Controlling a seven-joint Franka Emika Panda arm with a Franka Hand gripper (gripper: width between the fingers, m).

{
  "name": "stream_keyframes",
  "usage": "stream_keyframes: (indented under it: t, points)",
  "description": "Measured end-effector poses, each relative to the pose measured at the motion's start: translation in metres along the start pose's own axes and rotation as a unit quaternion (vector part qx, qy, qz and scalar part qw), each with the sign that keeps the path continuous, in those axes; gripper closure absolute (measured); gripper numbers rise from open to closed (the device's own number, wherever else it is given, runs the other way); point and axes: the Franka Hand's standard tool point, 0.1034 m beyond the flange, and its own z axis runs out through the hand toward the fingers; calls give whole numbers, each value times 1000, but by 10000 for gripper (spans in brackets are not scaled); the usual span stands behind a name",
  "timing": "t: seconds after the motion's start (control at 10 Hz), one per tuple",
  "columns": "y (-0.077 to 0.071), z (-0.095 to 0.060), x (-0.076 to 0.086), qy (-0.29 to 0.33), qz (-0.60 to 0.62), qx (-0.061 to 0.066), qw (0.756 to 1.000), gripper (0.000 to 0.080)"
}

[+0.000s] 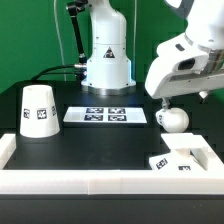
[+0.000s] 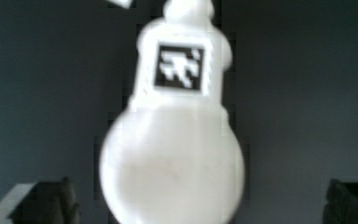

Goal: Assemble lamp

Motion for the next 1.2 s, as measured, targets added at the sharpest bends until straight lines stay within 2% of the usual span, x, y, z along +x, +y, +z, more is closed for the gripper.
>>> stream_keyframes:
  t: [0.2, 0.3, 0.4, 1.0, 1.2]
  points:
    - [4, -1, 2, -57, 4, 7, 998, 101]
    - [4, 2, -2, -101, 4, 11, 995, 101]
    - [4, 5, 2, -119, 5, 14, 993, 101]
    - [9, 10, 5, -115, 8, 16, 993, 101]
    - [13, 23, 8, -117, 18, 16, 993, 101]
